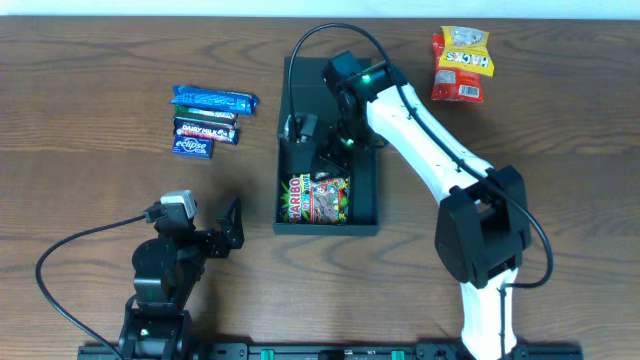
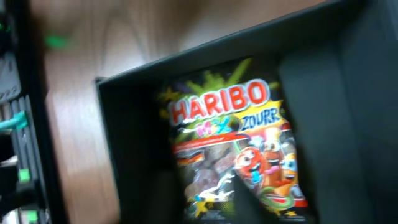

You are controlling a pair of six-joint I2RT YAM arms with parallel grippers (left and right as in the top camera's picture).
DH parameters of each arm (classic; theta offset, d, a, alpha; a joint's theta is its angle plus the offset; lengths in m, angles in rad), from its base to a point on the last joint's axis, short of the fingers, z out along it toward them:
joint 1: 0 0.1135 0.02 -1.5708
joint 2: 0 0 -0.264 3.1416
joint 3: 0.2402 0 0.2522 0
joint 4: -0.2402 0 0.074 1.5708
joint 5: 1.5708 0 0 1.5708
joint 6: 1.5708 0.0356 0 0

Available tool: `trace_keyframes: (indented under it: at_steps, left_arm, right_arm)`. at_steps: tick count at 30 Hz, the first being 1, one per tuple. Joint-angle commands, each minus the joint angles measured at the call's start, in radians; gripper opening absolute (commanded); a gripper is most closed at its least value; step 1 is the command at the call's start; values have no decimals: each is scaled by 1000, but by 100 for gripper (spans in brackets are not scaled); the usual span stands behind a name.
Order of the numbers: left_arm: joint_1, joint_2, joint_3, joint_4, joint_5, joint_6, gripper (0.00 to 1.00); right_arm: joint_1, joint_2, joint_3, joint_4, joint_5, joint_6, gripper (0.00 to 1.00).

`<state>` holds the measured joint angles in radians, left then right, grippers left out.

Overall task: Pack container
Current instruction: 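Move the right gripper back to the yellow snack bag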

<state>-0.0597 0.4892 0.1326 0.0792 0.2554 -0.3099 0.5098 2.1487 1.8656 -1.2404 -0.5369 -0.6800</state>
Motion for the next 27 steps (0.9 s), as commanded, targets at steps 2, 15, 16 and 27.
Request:
trace_keyframes:
  at_steps: [2, 15, 16, 27]
  left_arm:
    - [2, 2, -4, 3, -5, 20, 95]
    - [2, 2, -4, -15, -64, 60, 95]
    - [2, 2, -4, -15, -66, 60, 95]
    - [2, 2, -4, -16, -153, 60, 95]
  right_arm:
    - [-5, 1, 70, 11, 20, 211, 1]
    - [-240, -16, 388, 104, 455, 687, 2]
    - [-271, -16, 385, 116, 444, 720, 1]
    - [-531, 89, 377, 190, 336, 872, 1]
